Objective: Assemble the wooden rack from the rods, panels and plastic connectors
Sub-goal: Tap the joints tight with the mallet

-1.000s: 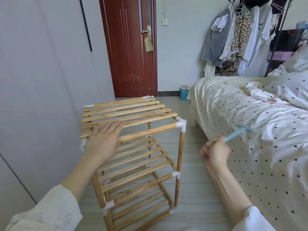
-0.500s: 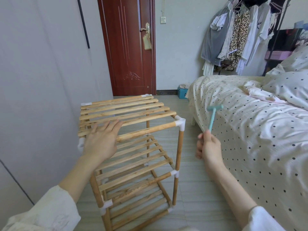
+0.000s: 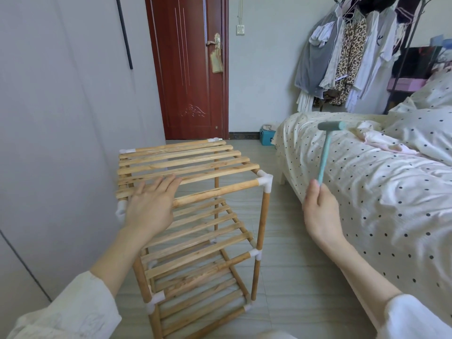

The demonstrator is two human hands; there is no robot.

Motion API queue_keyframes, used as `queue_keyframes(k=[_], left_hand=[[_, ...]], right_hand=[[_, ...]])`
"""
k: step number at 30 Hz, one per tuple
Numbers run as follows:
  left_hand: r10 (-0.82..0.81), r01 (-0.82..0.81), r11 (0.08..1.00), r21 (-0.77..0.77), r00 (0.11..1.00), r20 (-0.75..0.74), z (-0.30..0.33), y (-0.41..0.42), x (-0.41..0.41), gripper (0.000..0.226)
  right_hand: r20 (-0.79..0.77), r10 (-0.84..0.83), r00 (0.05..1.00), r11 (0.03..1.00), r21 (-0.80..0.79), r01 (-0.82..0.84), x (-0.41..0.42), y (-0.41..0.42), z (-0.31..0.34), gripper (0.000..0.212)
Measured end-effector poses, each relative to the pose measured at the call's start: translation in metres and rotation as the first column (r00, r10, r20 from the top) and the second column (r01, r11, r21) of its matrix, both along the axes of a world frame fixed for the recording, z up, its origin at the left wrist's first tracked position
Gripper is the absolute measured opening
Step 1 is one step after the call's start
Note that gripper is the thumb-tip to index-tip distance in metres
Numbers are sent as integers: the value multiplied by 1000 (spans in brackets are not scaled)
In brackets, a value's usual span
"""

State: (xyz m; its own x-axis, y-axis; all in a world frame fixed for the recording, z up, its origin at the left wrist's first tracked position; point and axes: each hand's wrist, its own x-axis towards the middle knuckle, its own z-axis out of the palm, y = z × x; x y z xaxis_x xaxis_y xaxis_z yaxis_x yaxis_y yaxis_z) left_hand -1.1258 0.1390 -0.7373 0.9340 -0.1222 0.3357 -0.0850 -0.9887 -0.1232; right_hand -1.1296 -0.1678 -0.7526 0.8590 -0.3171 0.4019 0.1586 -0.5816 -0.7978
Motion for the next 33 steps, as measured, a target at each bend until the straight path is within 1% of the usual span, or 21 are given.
queue_keyframes(k=[2,3,4,6,7,8,9,10,11,12,13,15,16,17,18,20,21,26,28,31,33], left_hand=[[0,0,1000,-1,1000,4,0,1,0,73],[5,-5,1000,10,1000,4,-1,0,-1,73],[6,-6,1000,18,1000,7,-2,0,-1,73],[4,-4,1000,18,1000,24,-3,-1,0,72],[0,0,1000,17,1000,29,-2,-1,0,72],[-5,4,1000,24,1000,30,-1,-1,-1,72],[-6,5,1000,30,1000,27,-1,0,-1,72],[-4,3,1000,30,1000,26,-1,0,-1,72],[2,-3,1000,27,1000,24,-1,-1,-1,73],[6,-6,1000,29,1000,22,-2,-1,0,73],[8,-8,999,31,1000,21,-3,-1,1,73],[3,-4,1000,13,1000,30,-3,-2,1,74],[-4,4,1000,6,999,33,-2,-2,1,74],[-8,8,1000,10,999,33,-2,-2,0,74],[-8,8,1000,18,999,32,-1,-2,-1,74],[4,-5,1000,25,1000,24,-3,-2,-1,73],[2,-3,1000,22,1000,20,-4,-2,-1,72],[-50,50,999,5,999,6,-1,0,1,68],[-99,99,995,27,995,20,-2,3,-2,67],[-199,196,980,44,977,75,-10,2,-13,61],[-264,270,957,-103,962,70,-12,-1,-22,58]], right_hand=[[-319,67,946,981,-151,-120,-1,1,-14,42],[-358,63,931,978,-163,-129,-2,-2,-17,43],[-337,62,939,985,-134,-112,1,-7,-16,44],[-45,-22,999,999,43,24,-3,-9,-2,44],[68,-62,996,995,85,56,-5,-10,0,43],[81,-52,995,996,77,45,-5,-8,1,42],[-57,-13,998,1000,5,13,-4,-5,-3,41],[-284,26,958,992,-111,-60,-3,-1,-9,41],[-432,50,901,978,-161,-132,-2,-1,-13,42],[-452,63,890,973,-169,-155,1,-3,-9,43],[-388,74,918,984,-123,-132,4,-5,-1,42],[-20,8,1000,999,48,-7,1,-4,16,43],[106,-31,994,995,97,20,0,-3,17,42],[96,-18,995,997,75,11,-1,-2,15,42],[-53,26,998,999,-19,-27,-1,0,7,41],[-404,75,911,960,-218,-176,-3,-1,-21,41],[-465,79,882,949,-235,-209,-4,-4,-29,42],[-284,109,953,971,-176,-163,-22,-3,-40,42],[-291,148,945,952,-217,-216,-31,1,-48,37],[-314,204,927,916,-273,-294,-37,3,-55,15],[-347,248,904,896,-273,-351,-42,4,-52,10]])
